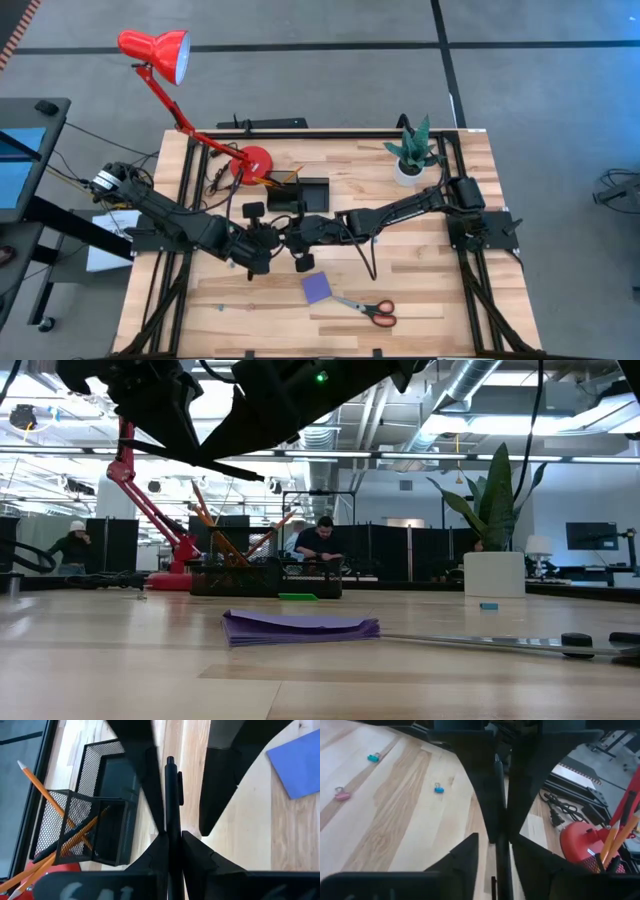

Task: Pick and place office supplies into organizer
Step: Put the black pen into the black desk organizer

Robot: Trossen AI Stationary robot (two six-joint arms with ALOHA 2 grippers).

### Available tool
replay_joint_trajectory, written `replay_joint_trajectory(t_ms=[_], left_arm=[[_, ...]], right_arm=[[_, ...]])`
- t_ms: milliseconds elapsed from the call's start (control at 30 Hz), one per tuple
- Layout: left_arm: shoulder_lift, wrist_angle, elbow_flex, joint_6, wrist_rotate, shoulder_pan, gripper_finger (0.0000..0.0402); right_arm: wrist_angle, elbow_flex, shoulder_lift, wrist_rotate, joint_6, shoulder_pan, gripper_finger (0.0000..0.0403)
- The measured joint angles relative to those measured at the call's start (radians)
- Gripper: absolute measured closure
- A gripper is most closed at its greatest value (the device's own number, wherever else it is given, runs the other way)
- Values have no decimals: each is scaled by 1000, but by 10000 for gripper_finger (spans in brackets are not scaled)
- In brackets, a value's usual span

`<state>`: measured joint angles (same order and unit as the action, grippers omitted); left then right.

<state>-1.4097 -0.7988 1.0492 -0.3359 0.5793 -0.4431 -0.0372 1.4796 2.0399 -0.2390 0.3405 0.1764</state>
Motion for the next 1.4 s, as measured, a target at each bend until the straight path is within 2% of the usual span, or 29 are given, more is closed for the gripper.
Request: replay_joint_trajectory(t_ms=[267,467,1000,1200,1300,1400], left_arm=[[1,11,1,1,0,-2,385],[1,7,1,3,1,-1,385],[2,34,1,21,-16,24,385],[2,45,1,27,-25,44,383],[2,43,1,21,-26,54,350],[2,44,1,19,-24,60,306]], right_arm=[[43,0,7,-61,-4,-2,195],[48,0,11,-55,-20,-4,184],[-1,-1,13,-48,8,-6,283],[23,-1,13,-47,0,-10,354],[22,-1,13,-48,0,-11,385],[24,-1,13,-49,-20,-15,376]])
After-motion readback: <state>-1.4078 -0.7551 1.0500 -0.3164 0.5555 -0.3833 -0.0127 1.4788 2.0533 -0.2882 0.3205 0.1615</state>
